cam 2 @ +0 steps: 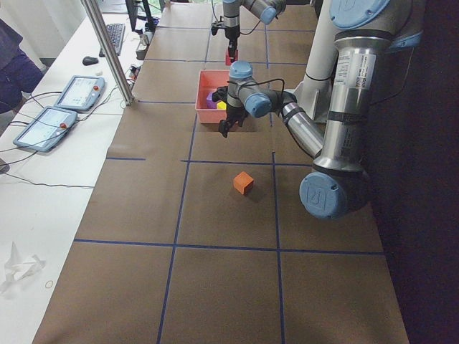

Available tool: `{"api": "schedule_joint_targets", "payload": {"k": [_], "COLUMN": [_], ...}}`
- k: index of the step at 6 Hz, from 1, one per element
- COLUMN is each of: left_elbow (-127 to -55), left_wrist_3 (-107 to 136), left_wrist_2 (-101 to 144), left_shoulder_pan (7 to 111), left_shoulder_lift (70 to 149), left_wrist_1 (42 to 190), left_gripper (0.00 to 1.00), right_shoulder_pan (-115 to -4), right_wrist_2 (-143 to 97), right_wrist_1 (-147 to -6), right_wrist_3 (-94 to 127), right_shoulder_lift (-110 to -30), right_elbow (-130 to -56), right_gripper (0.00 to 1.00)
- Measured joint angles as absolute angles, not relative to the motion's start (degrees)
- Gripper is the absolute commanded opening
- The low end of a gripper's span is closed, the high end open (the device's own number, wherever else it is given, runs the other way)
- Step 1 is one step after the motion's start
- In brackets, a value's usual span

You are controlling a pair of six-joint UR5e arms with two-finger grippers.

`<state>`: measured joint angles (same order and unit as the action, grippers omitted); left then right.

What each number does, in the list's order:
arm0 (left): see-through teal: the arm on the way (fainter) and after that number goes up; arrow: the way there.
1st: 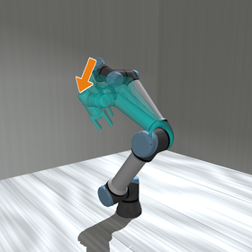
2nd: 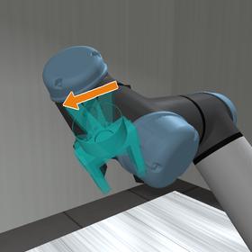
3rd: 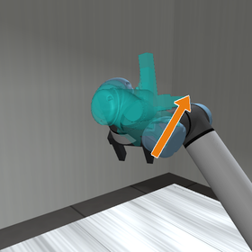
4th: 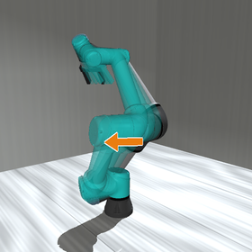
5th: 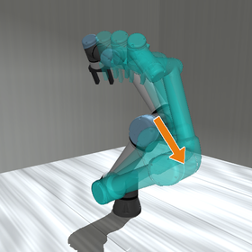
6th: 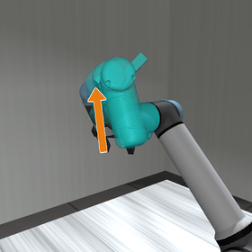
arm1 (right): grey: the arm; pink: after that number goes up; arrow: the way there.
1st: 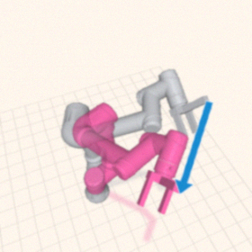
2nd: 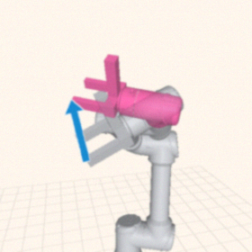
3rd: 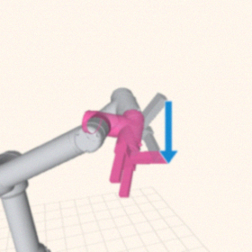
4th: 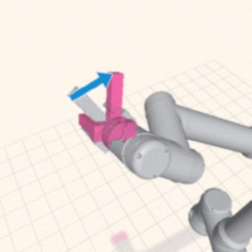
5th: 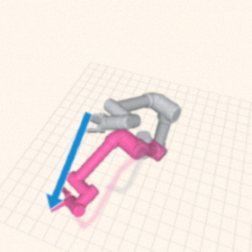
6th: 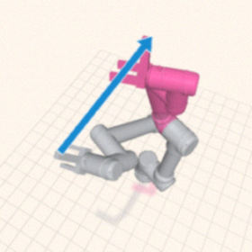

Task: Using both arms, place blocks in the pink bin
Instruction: 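Carry the red cube into the bin while the left gripper grasps the orange cube, then release the red cube in the bin and raise the right gripper away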

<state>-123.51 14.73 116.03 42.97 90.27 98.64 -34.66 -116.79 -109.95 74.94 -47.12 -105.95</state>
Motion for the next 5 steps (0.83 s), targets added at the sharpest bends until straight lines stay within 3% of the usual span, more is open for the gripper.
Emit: {"api": "schedule_joint_targets", "payload": {"k": [2,5], "left_elbow": [-121.32,-113.36], "left_wrist_3": [17.02,26.18], "left_wrist_2": [117.42,118.82], "left_shoulder_pan": [43.46,43.5], "left_shoulder_lift": [84.17,80.53], "left_wrist_1": [104.65,116.73], "left_gripper": [1.0,1.0], "right_shoulder_pan": [-32.58,-35.31], "right_wrist_2": [-114.38,-114.26], "right_wrist_1": [-108.19,-108.18], "right_wrist_3": [76.76,69.6], "right_shoulder_lift": [-44.75,-49.91], "right_elbow": [-102.73,-108.12], "right_gripper": [1.0,1.0]}}
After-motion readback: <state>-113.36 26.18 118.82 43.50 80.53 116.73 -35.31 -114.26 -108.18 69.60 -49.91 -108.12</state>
